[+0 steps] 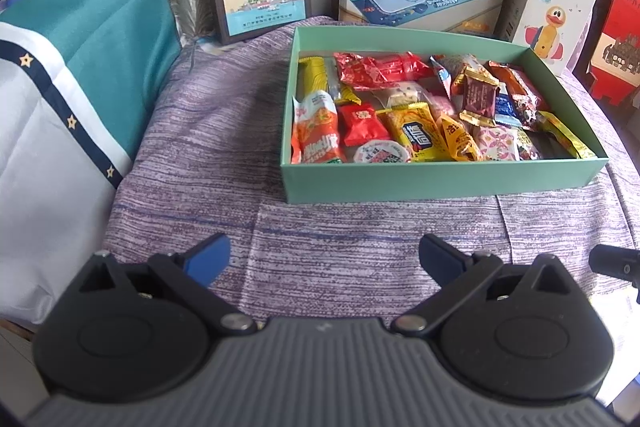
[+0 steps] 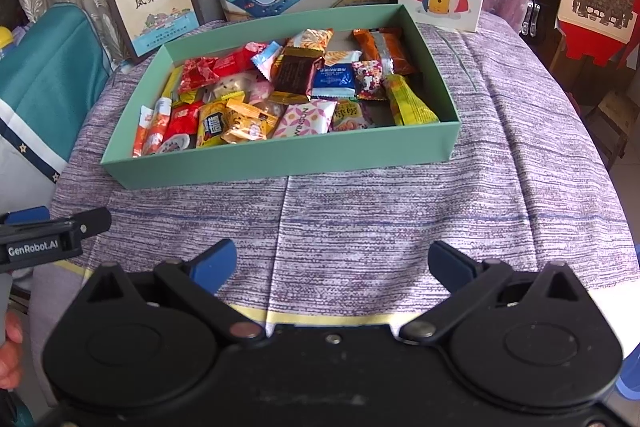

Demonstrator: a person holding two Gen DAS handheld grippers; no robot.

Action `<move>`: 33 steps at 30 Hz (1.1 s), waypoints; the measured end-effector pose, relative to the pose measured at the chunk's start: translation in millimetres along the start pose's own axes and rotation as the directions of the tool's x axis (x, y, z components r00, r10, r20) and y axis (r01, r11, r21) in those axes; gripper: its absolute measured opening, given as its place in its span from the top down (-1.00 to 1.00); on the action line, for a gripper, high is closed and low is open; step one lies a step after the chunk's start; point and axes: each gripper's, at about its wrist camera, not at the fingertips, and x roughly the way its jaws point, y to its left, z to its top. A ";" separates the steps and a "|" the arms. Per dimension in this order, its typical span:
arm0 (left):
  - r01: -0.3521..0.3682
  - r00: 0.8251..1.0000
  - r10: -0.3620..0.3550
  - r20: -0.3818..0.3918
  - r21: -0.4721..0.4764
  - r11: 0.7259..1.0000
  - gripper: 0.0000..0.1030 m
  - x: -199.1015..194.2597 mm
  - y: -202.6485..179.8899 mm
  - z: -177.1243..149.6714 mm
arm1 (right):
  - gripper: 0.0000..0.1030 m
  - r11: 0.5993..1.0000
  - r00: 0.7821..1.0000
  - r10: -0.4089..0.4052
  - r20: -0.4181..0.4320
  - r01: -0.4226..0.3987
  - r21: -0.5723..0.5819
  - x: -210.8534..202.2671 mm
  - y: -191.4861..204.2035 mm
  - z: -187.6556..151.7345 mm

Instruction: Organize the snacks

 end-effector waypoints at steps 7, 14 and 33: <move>-0.001 1.000 0.001 -0.002 0.003 1.000 -0.99 3.0 1.1 -0.4 | -1.00 1.000 1.000 -0.001 -0.009 0.001 0.000 4.3 -0.5 0.0; -0.005 1.000 0.005 -0.009 0.009 1.000 -0.99 8.3 1.0 -0.2 | -1.00 1.000 1.000 -0.003 -0.019 0.003 0.006 9.1 -1.0 -0.6; -0.031 0.999 0.031 -0.033 0.027 0.999 -0.99 17.3 -1.0 -2.8 | -1.00 1.000 0.999 -0.001 -0.039 0.002 0.016 18.9 -3.4 0.8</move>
